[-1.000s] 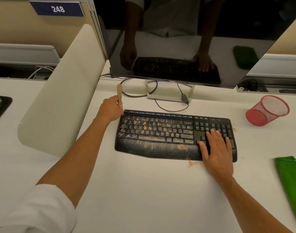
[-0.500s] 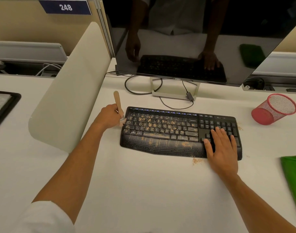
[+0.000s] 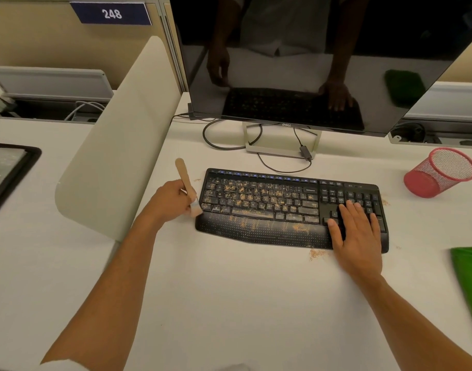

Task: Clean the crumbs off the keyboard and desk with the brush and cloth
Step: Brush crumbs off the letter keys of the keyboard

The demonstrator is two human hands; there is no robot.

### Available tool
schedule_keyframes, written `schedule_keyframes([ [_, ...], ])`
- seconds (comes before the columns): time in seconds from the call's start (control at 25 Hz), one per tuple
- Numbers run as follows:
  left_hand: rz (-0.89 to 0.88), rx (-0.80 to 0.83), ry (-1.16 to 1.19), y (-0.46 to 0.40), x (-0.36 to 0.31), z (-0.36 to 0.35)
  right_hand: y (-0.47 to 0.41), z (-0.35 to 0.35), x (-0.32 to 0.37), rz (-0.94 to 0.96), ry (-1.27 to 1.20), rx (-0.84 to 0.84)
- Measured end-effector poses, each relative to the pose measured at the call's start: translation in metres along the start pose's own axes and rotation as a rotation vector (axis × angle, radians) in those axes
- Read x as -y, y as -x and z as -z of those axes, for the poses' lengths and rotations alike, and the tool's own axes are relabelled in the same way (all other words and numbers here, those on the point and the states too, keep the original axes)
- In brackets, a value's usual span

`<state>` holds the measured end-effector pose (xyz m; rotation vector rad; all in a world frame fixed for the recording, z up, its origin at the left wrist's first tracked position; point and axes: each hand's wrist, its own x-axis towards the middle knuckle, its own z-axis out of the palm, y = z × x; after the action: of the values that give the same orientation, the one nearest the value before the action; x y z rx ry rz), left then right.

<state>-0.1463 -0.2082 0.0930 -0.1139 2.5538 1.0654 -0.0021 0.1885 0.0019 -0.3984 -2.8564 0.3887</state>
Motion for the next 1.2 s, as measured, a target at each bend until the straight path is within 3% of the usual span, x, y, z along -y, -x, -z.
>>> schedule_keyframes([
  [0.16,-0.036,-0.224,0.104,-0.009,-0.015,-0.004,0.0,0.0,0.001,-0.002,0.0,-0.002],
  [0.52,-0.118,-0.359,0.129,-0.032,-0.047,-0.02,0.0,-0.001,0.0,-0.003,-0.006,-0.004],
  [0.68,-0.118,-0.259,-0.076,-0.034,-0.045,-0.018,0.0,0.0,0.0,-0.005,-0.007,0.002],
  [0.84,0.002,0.018,-0.325,-0.031,-0.043,0.001,0.0,0.001,0.001,-0.007,-0.005,0.001],
  [0.96,0.085,0.177,-0.344,-0.023,-0.044,0.01,0.0,0.001,0.001,-0.007,-0.005,0.005],
  [1.04,0.058,0.101,-0.278,-0.022,-0.044,0.01,0.0,0.001,0.001,-0.008,-0.006,0.003],
  [1.2,-0.101,-0.217,-0.057,-0.026,-0.051,0.004,0.001,0.001,0.001,-0.006,-0.004,0.0],
])
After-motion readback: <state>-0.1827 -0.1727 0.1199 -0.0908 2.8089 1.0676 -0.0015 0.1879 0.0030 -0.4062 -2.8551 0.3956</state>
